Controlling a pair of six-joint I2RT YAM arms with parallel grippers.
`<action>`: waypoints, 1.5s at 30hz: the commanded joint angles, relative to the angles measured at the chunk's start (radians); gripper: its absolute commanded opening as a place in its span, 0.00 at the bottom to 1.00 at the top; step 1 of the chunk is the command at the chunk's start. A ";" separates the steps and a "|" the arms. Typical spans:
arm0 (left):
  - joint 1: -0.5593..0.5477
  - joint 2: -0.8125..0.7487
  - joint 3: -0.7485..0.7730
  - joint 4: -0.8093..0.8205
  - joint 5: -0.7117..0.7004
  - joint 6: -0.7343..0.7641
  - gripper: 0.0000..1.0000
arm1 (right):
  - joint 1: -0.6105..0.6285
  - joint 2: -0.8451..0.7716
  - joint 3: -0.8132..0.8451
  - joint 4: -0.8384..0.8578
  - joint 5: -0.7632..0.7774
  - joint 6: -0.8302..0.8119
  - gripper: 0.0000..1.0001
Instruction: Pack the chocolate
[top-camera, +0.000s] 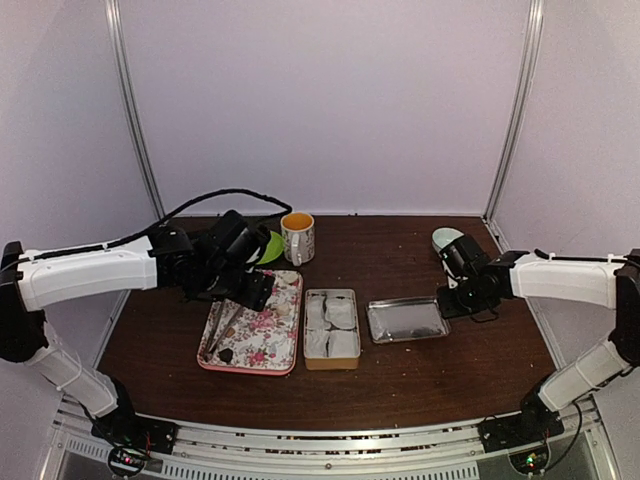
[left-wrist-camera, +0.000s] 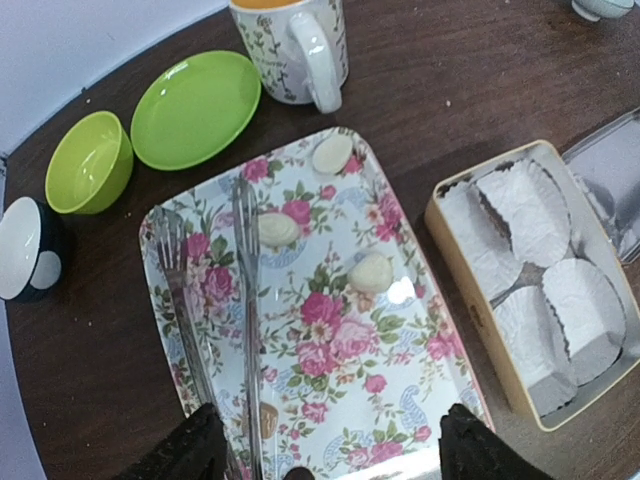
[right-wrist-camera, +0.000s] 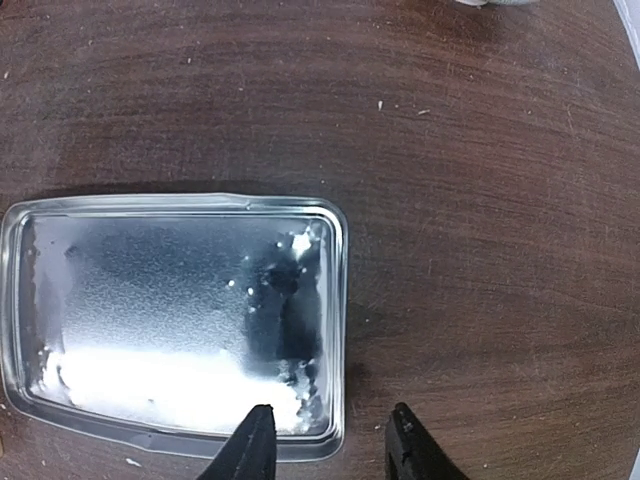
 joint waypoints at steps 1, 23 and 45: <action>0.060 -0.055 -0.094 -0.029 0.083 -0.069 0.81 | 0.003 -0.069 -0.013 0.075 0.022 -0.007 0.39; 0.272 0.019 -0.293 0.240 0.217 -0.040 0.97 | 0.000 -0.506 -0.398 0.738 0.185 -0.172 0.89; 0.331 0.128 -0.337 0.409 0.214 0.000 0.91 | -0.090 -0.481 -0.517 1.100 0.292 -0.397 1.00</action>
